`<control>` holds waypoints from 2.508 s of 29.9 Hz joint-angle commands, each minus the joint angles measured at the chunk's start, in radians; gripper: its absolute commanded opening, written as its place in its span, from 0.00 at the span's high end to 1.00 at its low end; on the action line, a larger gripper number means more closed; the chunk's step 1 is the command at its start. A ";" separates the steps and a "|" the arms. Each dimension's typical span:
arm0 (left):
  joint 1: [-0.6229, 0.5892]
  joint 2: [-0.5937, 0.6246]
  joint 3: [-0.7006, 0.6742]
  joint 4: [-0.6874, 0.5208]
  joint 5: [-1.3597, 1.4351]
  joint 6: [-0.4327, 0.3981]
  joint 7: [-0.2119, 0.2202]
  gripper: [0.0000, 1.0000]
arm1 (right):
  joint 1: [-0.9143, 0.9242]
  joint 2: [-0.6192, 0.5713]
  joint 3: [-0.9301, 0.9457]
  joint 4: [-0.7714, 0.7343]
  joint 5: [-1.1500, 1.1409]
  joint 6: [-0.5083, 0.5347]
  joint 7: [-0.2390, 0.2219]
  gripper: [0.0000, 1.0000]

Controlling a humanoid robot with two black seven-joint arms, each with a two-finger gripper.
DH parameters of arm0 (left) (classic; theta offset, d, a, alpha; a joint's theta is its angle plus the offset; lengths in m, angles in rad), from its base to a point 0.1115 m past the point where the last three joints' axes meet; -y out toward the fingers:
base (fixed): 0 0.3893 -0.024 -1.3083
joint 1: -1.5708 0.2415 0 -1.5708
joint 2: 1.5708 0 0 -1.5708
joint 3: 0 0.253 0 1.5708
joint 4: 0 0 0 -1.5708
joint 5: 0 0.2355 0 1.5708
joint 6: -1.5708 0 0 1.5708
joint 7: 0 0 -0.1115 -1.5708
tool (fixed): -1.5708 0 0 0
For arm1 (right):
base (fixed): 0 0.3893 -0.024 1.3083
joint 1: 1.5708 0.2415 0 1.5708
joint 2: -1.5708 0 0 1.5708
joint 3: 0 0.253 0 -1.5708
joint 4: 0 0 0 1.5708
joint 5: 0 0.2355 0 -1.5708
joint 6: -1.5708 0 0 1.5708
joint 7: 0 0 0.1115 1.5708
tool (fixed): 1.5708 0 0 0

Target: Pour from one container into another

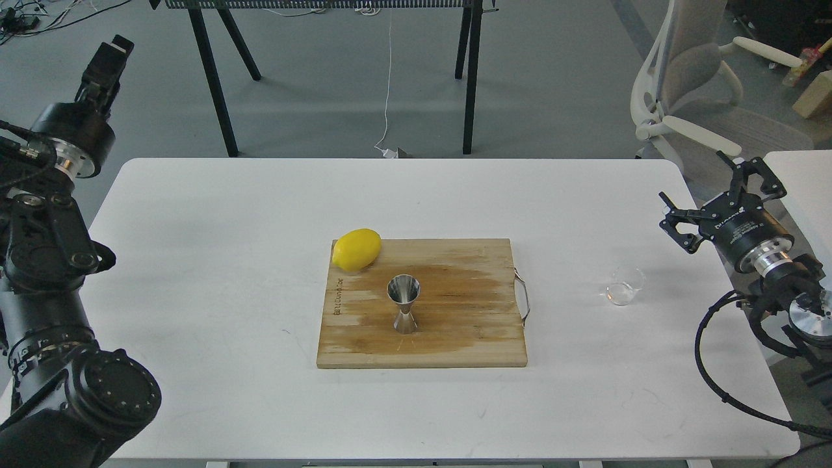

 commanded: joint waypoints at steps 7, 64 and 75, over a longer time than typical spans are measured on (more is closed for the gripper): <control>-0.003 0.139 -0.058 -0.253 -0.002 0.000 0.000 0.02 | -0.016 -0.037 0.043 0.095 0.168 0.000 -0.094 0.00; 0.146 0.307 -0.256 -0.528 0.000 0.000 0.000 0.00 | -0.374 0.060 0.038 0.215 0.515 -0.216 -0.220 0.00; 0.163 0.305 -0.256 -0.528 0.000 0.000 0.000 0.00 | -0.314 0.121 0.045 0.152 0.514 -0.272 -0.208 0.00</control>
